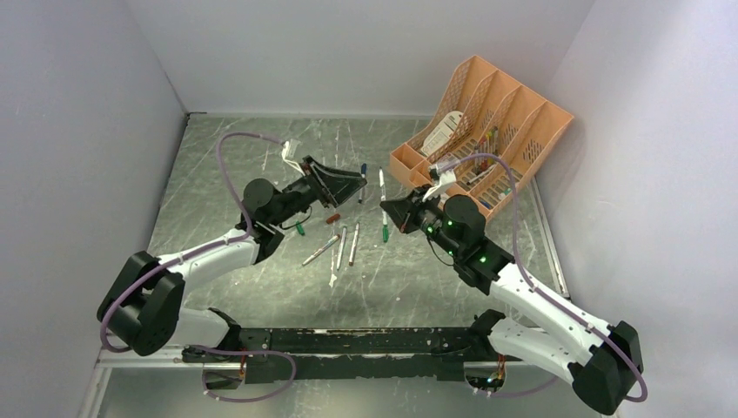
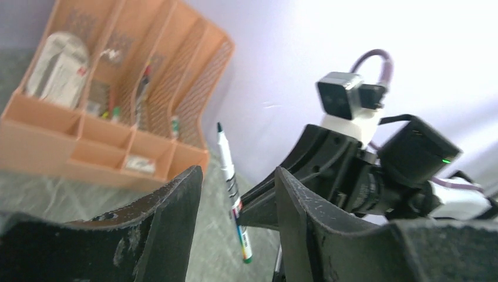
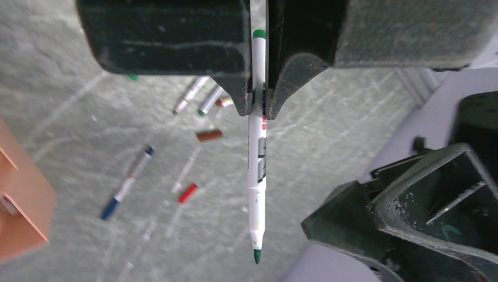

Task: Insert the pens into the pen caps

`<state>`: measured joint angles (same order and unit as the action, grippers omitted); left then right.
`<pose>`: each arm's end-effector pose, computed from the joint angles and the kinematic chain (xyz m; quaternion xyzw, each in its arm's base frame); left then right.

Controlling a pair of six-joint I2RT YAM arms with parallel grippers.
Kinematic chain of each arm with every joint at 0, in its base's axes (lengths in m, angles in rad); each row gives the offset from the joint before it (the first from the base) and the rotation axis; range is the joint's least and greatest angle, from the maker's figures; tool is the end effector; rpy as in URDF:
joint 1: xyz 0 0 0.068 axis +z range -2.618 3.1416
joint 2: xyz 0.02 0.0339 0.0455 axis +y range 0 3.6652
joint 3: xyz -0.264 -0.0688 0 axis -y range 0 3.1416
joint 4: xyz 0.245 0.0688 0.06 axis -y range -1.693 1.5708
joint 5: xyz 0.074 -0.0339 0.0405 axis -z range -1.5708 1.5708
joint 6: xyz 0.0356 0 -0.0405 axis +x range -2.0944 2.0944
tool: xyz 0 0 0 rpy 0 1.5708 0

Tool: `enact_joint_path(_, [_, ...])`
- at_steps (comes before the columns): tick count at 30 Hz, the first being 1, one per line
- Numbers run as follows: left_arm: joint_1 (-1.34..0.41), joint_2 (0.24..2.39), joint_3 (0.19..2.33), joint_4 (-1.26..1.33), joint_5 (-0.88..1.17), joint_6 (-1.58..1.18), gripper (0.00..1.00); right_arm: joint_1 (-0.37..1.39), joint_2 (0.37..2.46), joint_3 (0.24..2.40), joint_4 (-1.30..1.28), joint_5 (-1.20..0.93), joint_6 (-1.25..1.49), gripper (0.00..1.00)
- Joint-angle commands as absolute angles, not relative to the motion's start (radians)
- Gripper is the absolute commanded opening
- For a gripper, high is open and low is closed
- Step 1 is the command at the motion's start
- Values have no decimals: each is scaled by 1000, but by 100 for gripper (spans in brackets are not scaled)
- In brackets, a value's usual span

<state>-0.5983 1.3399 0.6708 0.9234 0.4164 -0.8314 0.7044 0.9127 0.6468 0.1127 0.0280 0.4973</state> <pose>0.2333 -0.1764 0.2924 0.0928 0.6135 -0.6028 0.5016 0.1675 0.1411 0.2992 -0.0694 0.7559 0.3592 0.5429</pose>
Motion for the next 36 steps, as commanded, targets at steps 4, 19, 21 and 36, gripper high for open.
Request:
enact_joint_path(4, [-655,1336,708,1155,527,-858,58,710,878,670,300,-142,484,0])
enact_joint_path(19, [-718,1397,755,1149,507,-842,38,709,866,671,329,-205,507,0])
enact_joint_path(21, [-718,1388,749,1154,501,-841,41,709,849,663,325,-168,512,0])
enact_joint_path(36, [-718,1322,739,1017,423,-737,86,708,791,684,255,-89,481,0])
